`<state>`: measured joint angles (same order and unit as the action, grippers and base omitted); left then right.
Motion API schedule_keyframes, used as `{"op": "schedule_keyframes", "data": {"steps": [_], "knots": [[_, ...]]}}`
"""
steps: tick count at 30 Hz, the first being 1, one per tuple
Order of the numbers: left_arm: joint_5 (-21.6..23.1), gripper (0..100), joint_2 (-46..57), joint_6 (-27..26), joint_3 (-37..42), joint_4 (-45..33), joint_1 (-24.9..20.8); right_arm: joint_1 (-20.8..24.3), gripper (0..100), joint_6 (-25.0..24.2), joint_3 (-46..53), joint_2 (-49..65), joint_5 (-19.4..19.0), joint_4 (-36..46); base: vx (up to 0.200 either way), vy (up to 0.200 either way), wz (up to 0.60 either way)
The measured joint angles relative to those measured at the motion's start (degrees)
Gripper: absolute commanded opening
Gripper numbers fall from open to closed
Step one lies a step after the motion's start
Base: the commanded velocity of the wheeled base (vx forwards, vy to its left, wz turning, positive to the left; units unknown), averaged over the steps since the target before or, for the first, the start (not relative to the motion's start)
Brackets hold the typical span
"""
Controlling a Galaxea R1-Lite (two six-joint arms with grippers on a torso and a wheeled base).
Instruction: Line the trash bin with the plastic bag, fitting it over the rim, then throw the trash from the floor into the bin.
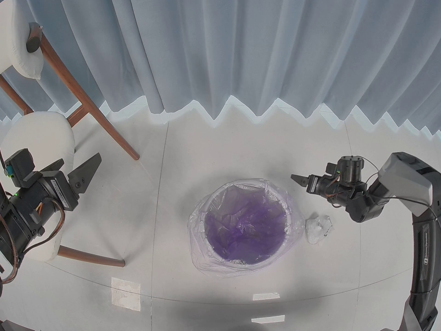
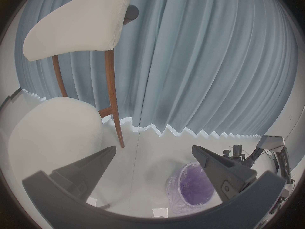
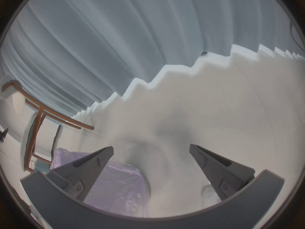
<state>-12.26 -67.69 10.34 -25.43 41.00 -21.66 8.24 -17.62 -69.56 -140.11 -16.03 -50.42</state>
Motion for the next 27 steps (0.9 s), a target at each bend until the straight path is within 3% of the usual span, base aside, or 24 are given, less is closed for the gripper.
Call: {"op": "schedule_keyframes", "data": {"steps": [5, 14, 27], "knots": [[0.2, 100, 0.1, -1.5, -0.5, 0.1, 0.8, -5.4, 100, 0.4, 3.8, 5.7, 0.2, 6.9, 0.0, 0.0, 0.0], [4.5, 100, 1.4, -2.7, 0.2, 0.0, 6.4, -11.3, 100, 6.7, 11.2, 9.8, 3.1, 8.0, 0.0, 0.0, 0.0], [5.0, 100, 1.9, -2.9, -2.2, 0.0, 5.8, -12.2, 100, 4.3, 19.0, 16.3, 3.0, 6.3, 0.0, 0.0, 0.0]]}}
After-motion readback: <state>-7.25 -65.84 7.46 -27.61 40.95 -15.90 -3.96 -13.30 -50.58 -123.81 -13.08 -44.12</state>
